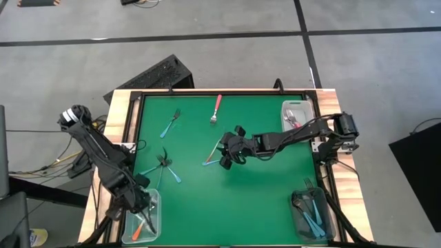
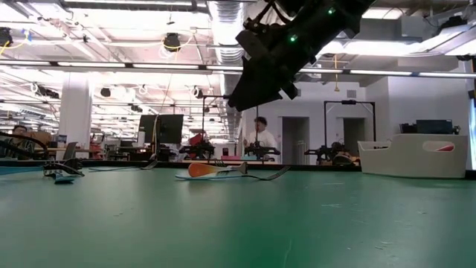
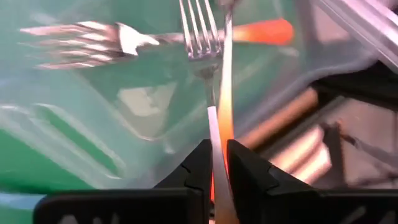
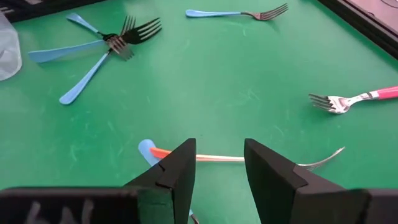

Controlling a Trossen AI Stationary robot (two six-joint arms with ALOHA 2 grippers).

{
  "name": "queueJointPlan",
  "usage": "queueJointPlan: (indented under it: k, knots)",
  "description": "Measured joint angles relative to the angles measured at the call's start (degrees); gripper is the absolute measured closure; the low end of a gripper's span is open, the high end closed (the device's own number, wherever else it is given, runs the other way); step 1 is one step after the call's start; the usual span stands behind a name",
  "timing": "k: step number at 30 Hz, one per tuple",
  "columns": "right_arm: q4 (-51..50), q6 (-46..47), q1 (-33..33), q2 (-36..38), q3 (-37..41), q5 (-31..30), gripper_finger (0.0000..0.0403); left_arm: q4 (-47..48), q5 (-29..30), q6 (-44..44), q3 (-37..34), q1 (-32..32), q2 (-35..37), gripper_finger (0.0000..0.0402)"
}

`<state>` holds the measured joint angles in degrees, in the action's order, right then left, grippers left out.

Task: Sort silverware by color (type)
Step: Put the orange fork into the transparent bin

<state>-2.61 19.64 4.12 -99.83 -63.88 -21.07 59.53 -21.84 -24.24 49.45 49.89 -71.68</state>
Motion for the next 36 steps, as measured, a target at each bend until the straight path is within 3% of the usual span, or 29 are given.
queueJointPlan:
  k: [7,11,13,18,21,23,25,27,32,36]
  knots:
    - [0.0,0.0,-0.1,0.0,0.0,0.0,0.0233,0.1,1.6,-1.8,0.6,0.0,0.1,0.0365]
    - [0.0,0.7,-0.1,0.0,0.0,0.0,0.0233,3.4,5.2,0.2,5.3,0.0,0.2,0.0365]
    - [0.1,1.3,-0.3,0.0,0.0,0.0,0.0233,4.8,12.1,2.3,8.5,0.0,0.4,0.0365]
    - [0.5,1.4,-1.0,0.0,0.0,0.7,0.0233,4.8,37.2,7.4,13.4,0.0,2.0,0.0365]
    - [1.8,1.5,-1.3,0.0,0.0,6.1,0.0235,4.7,55.8,3.0,13.6,-0.7,2.8,0.0365]
    - [2.5,1.4,-1.4,0.0,0.0,9.9,0.0236,5.8,64.4,-0.3,13.0,-2.2,3.5,0.0365]
    - [3.1,1.7,-1.2,0.0,0.0,11.0,0.0238,6.5,64.7,-1.3,11.5,-4.5,4.4,0.0366]
    - [3.6,3.3,-1.1,0.0,0.0,10.7,0.024,2.7,59.4,2.3,8.3,-6.9,6.1,0.0372]
    - [5.4,3.0,-1.3,-1.0,0.0,10.7,0.0243,-26.3,48.5,17.5,-6.6,-12.9,13.5,0.0398]
    - [4.9,-4.2,-1.3,-3.1,0.2,10.6,0.0243,-44.3,42.1,25.2,-17.4,-19.0,19.0,0.0396]
